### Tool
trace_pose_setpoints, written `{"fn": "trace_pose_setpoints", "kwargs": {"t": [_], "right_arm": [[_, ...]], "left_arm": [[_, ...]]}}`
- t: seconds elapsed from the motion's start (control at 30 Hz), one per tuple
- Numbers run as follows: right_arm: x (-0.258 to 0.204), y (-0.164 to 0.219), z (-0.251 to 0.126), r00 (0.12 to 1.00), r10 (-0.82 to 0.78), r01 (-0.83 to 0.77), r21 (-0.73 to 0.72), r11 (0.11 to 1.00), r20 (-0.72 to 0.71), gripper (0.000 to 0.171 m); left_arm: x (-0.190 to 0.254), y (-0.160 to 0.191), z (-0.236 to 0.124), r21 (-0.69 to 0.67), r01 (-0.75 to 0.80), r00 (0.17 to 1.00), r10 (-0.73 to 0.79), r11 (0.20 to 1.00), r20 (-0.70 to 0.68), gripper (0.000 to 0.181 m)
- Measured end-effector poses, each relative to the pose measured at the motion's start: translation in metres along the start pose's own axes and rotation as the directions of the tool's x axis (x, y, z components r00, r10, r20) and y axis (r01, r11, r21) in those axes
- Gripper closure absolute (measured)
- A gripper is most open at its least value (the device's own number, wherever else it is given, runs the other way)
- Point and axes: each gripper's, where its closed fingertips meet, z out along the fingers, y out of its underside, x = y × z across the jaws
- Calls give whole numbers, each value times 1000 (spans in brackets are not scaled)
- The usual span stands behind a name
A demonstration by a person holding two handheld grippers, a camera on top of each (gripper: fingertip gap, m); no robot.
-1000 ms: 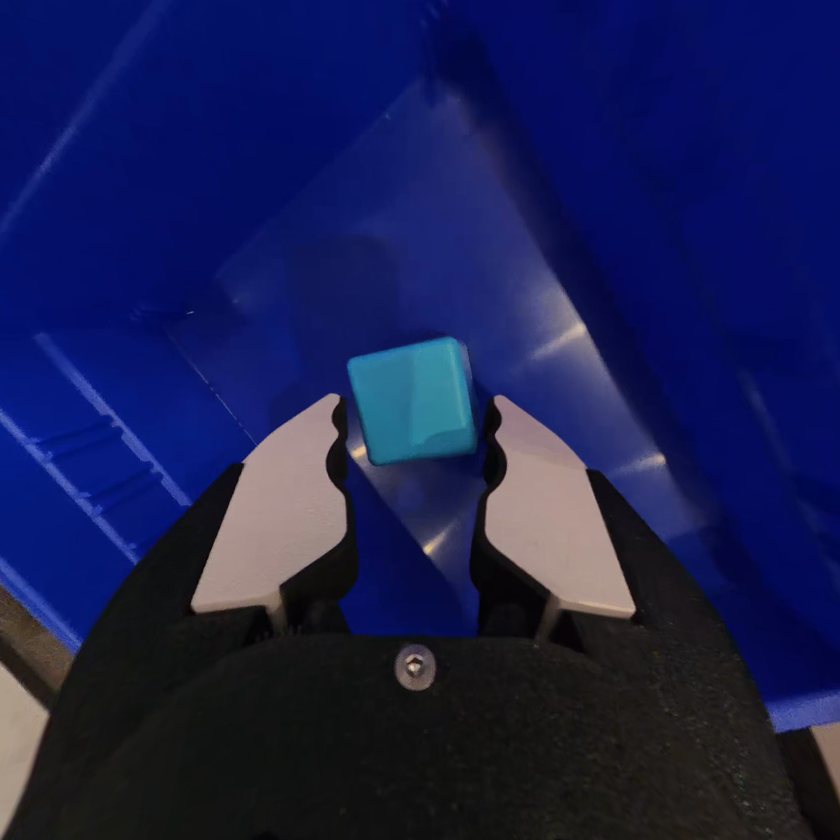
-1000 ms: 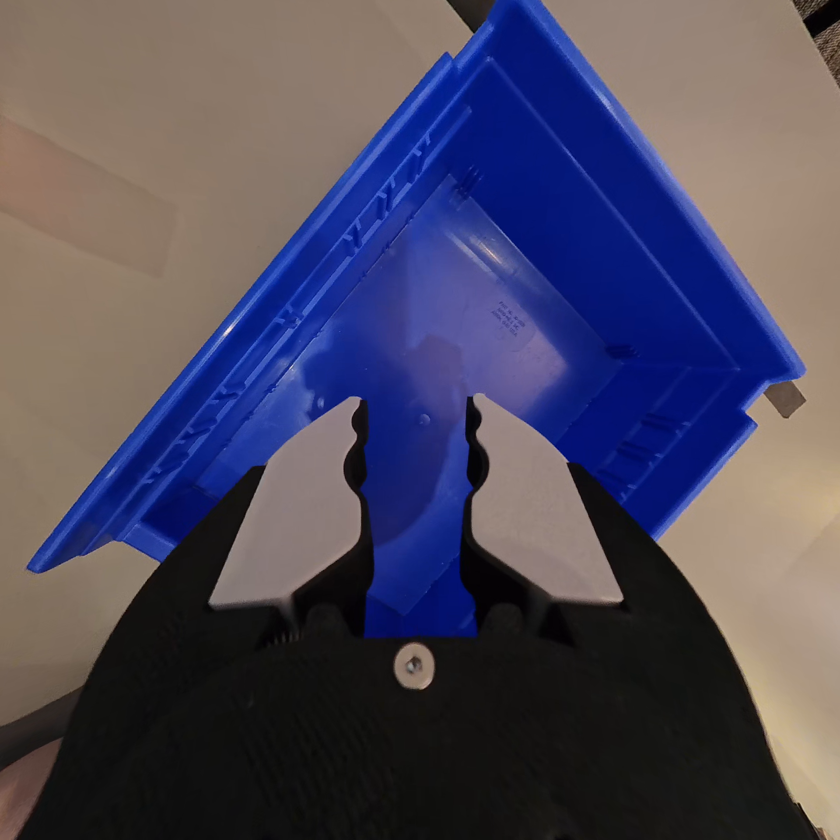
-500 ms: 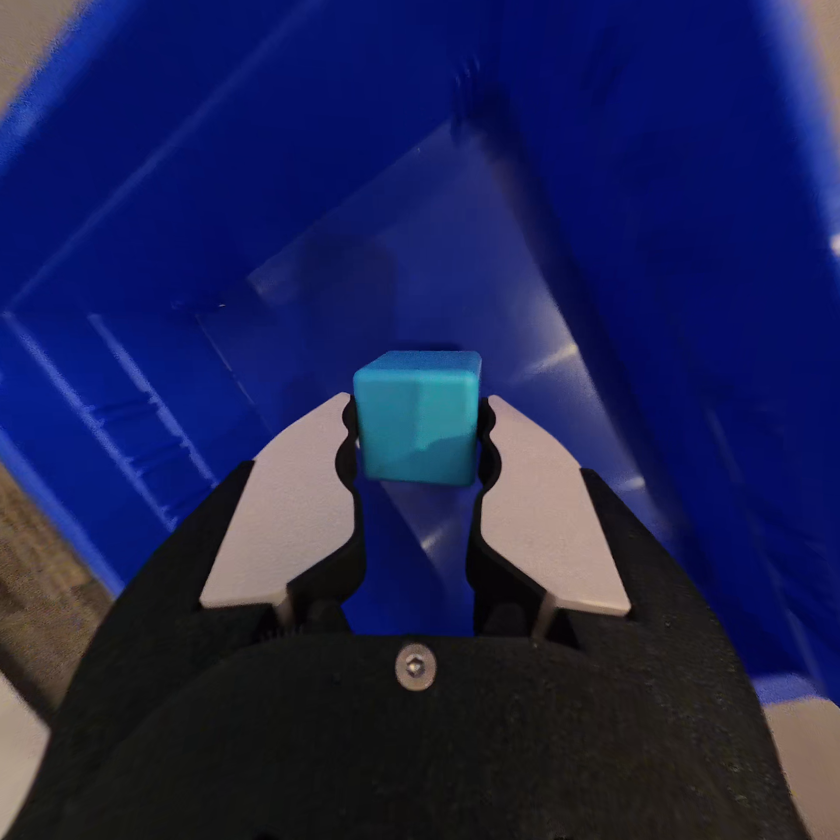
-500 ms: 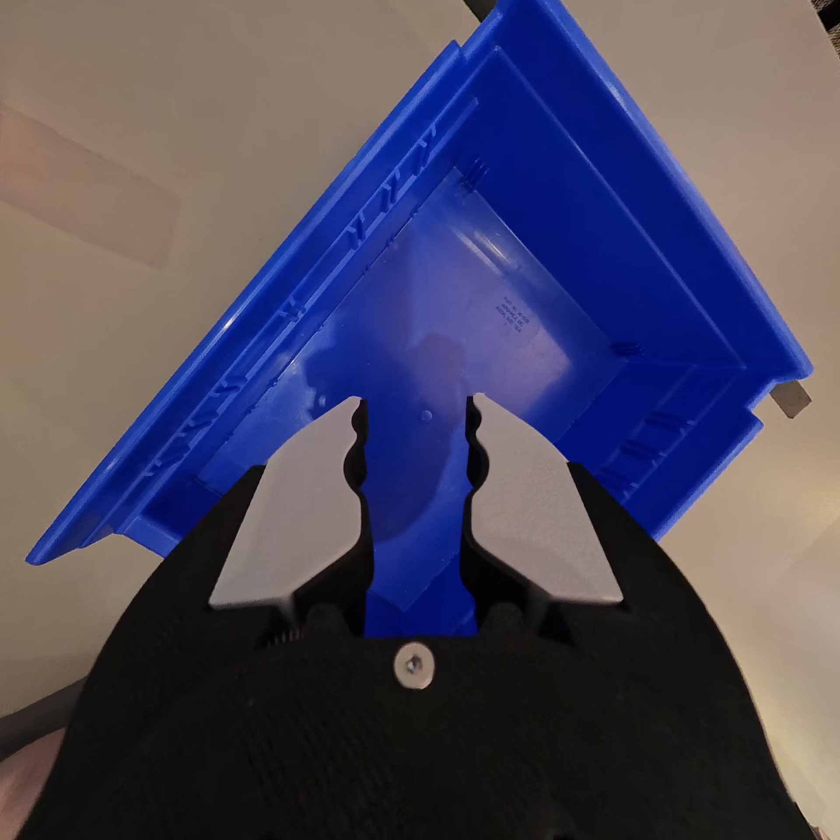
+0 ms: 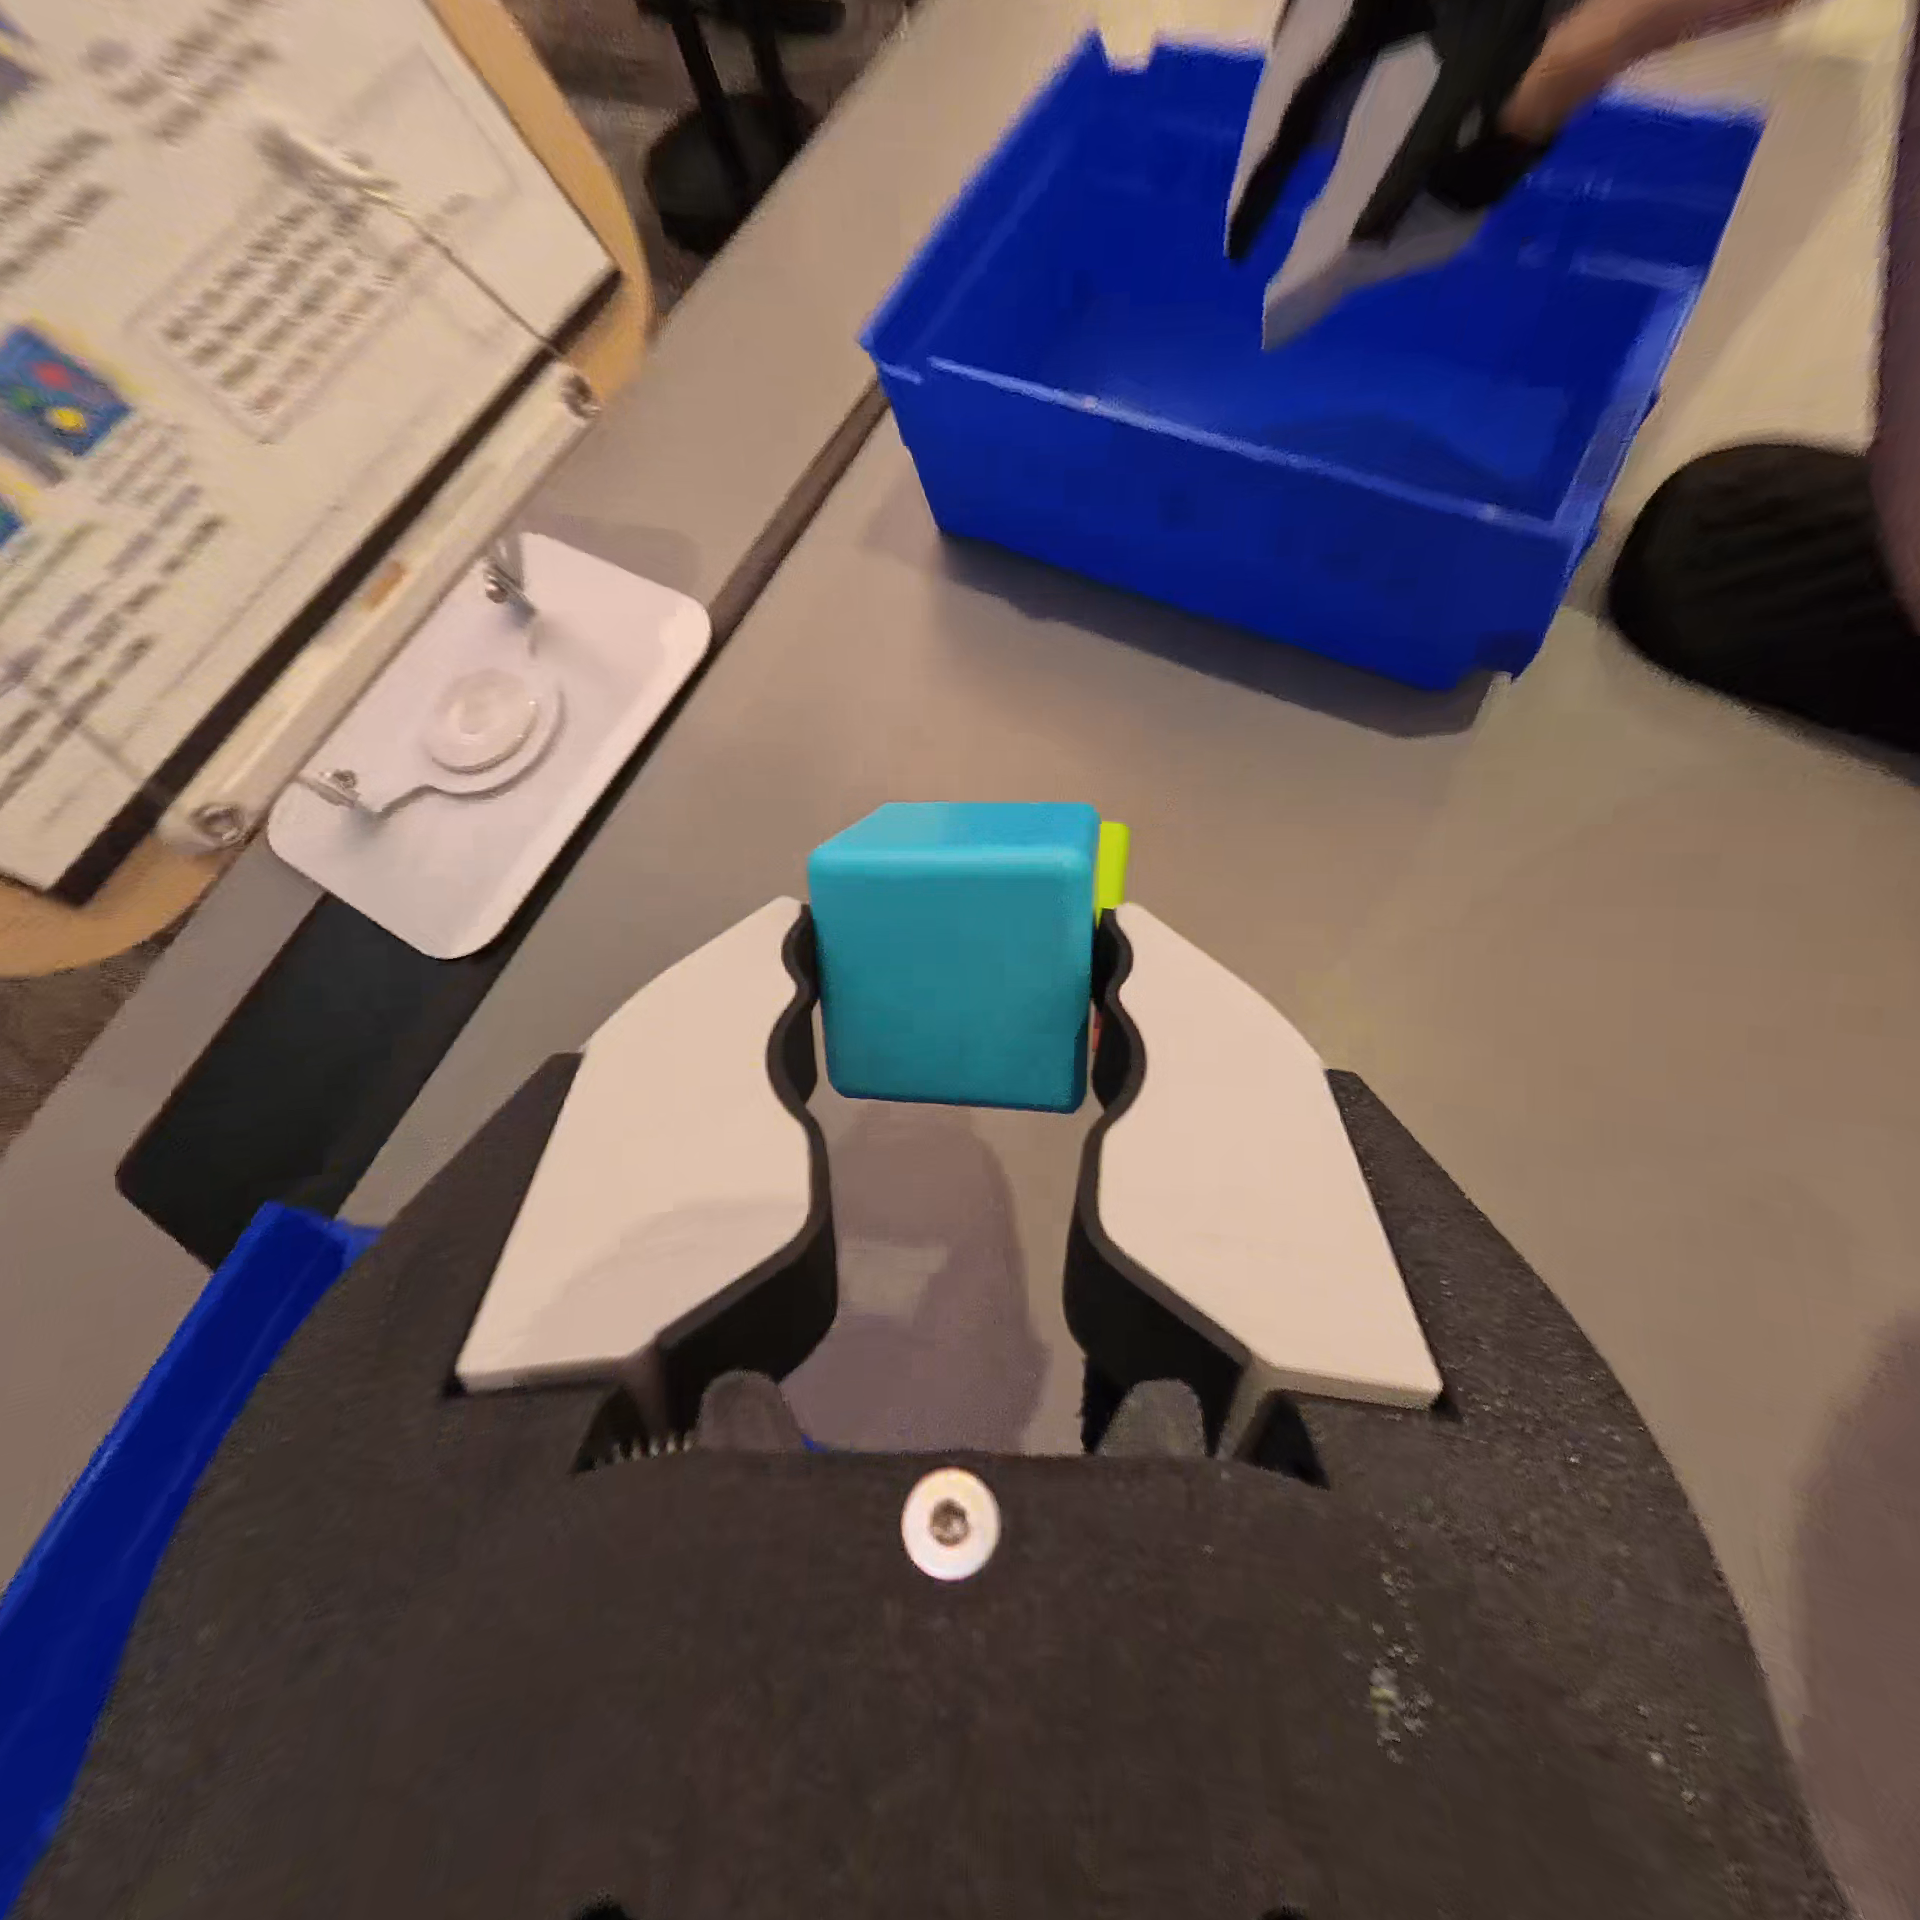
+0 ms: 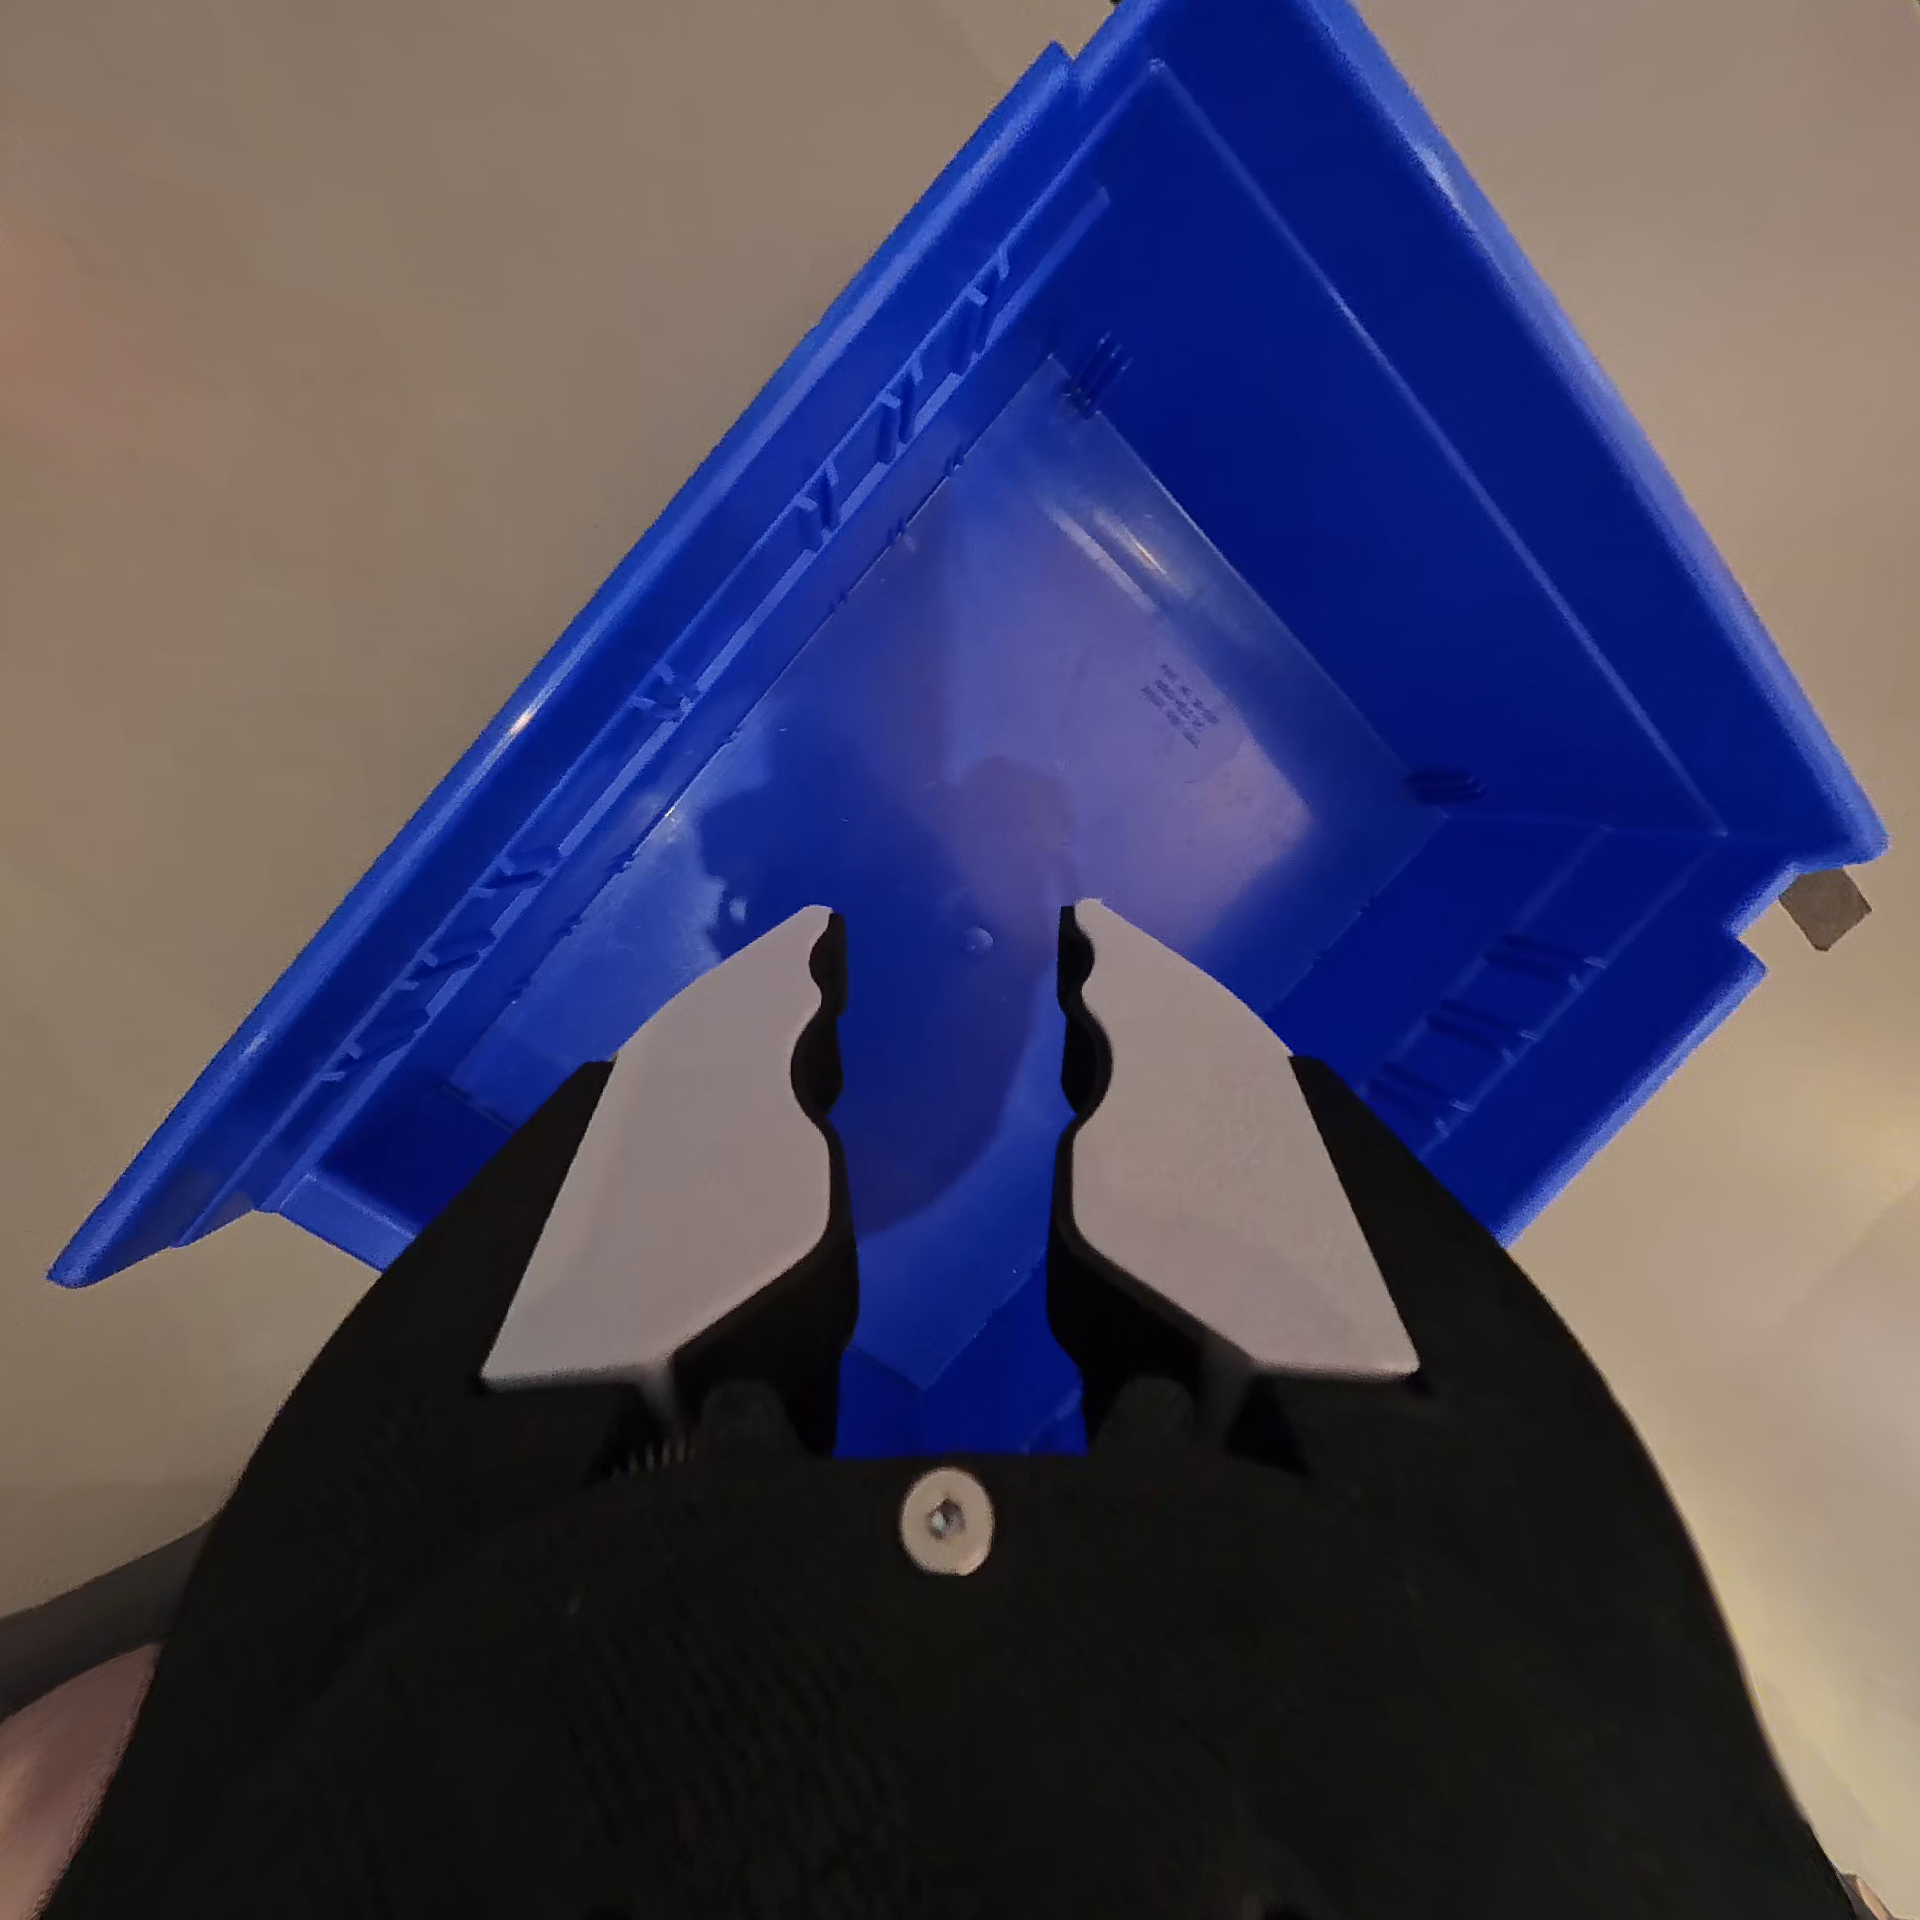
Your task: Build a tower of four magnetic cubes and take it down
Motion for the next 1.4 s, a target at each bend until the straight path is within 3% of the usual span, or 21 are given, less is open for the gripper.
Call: {"fn": "trace_pose_setpoints", "kwargs": {"t": [0.17, 0.63, 0.8, 0.87, 0.9, 1.07, 1.17, 1.27, 1.4], "right_arm": [[-5, -4, 1, 1000, -17, 17, 2, 1000, 6, 131], [-4, -4, 1, 1000, -15, 15, 1, 1000, 10, 131], [-6, -4, 4, 1000, -21, 21, -11, 1000, 13, 131], [-7, -4, 5, 1000, -22, 23, -14, 1000, 16, 130], [-6, -4, 5, 1000, -24, 24, -15, 1000, 14, 131], [-5, -5, -1, 1000, -25, 25, 11, 1000, 7, 131], [-3, -7, -9, 1000, -23, 23, 50, 998, -1, 131], [1, -8, -18, 1000, -11, 11, 90, 996, -5, 131], [5, -7, -25, 1000, 4, -3, 120, 993, -11, 131]], "left_arm": [[14, 11, 41, -116, -96, 995, 99, 989, 16, 131], [21, 15, 58, -168, -130, 991, 130, 977, -12, 131], [19, 10, 62, -129, -141, 990, 143, 982, 11, 131], [6, 3, 58, -97, -139, 982, 150, 985, 115, 109], [4, 0, 52, -80, -134, 981, 144, 988, 130, 107], [2, -32, 15, 231, 12, 993, -39, 973, 115, 101], [12, -24, 22, 326, 26, 999, -36, 945, 24, 94], [17, -8, 42, 302, 132, 991, -119, 944, -60, 96], [11, 5, 52, 302, 209, 977, -209, 930, -34, 85]]}}
